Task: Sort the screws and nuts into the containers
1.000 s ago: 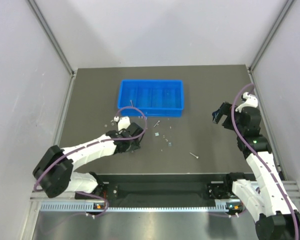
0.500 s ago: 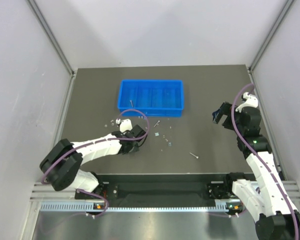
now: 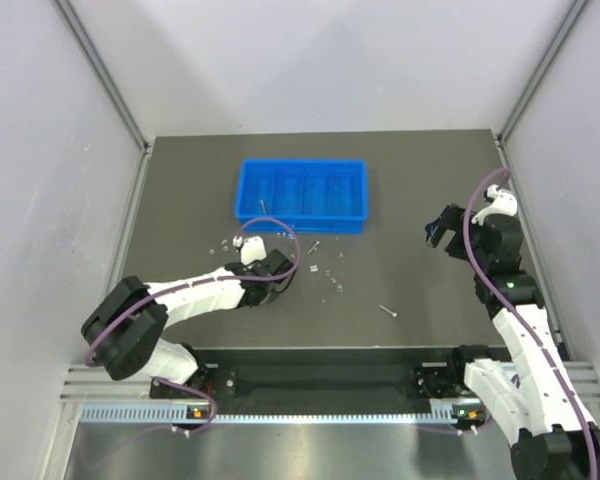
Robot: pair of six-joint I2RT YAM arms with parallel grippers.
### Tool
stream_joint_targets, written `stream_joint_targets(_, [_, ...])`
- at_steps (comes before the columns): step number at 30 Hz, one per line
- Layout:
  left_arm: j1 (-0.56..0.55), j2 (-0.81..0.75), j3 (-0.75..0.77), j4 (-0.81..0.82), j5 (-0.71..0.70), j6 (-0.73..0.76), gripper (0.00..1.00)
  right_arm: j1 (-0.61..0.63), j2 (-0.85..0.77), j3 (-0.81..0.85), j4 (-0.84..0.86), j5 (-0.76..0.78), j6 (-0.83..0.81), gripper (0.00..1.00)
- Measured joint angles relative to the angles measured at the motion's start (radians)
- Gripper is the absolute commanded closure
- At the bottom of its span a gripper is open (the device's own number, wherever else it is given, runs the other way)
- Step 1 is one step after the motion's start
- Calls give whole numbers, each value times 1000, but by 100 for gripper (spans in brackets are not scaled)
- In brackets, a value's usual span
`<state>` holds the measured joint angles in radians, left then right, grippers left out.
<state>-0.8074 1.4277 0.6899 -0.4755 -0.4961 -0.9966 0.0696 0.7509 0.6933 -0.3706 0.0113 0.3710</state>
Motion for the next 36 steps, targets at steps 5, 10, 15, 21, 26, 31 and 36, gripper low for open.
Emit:
stream_joint_targets(5, [-6, 0, 0, -2, -5, 1, 92, 0, 1, 0, -6, 0, 2, 0])
stream_joint_targets(10, [-6, -6, 23, -54, -20, 28, 90, 0, 5, 0, -17, 0, 7, 0])
stream_joint_targets(15, [2, -20, 175, -108, -85, 109, 88, 0, 14, 0, -18, -1, 8, 0])
stream_joint_targets(21, [126, -55, 345, 3, -94, 295, 89, 0, 34, 0, -19, -1, 8, 0])
stream_joint_targets(26, [337, -38, 383, 178, -14, 441, 90, 0, 46, 0, -19, -1, 8, 0])
stream_joint_targets(31, [396, 91, 484, 317, 54, 573, 89, 0, 45, 0, -18, 0, 8, 0])
stream_joint_targets(36, [399, 233, 562, 375, 87, 658, 87, 0, 41, 0, -19, 6, 8, 0])
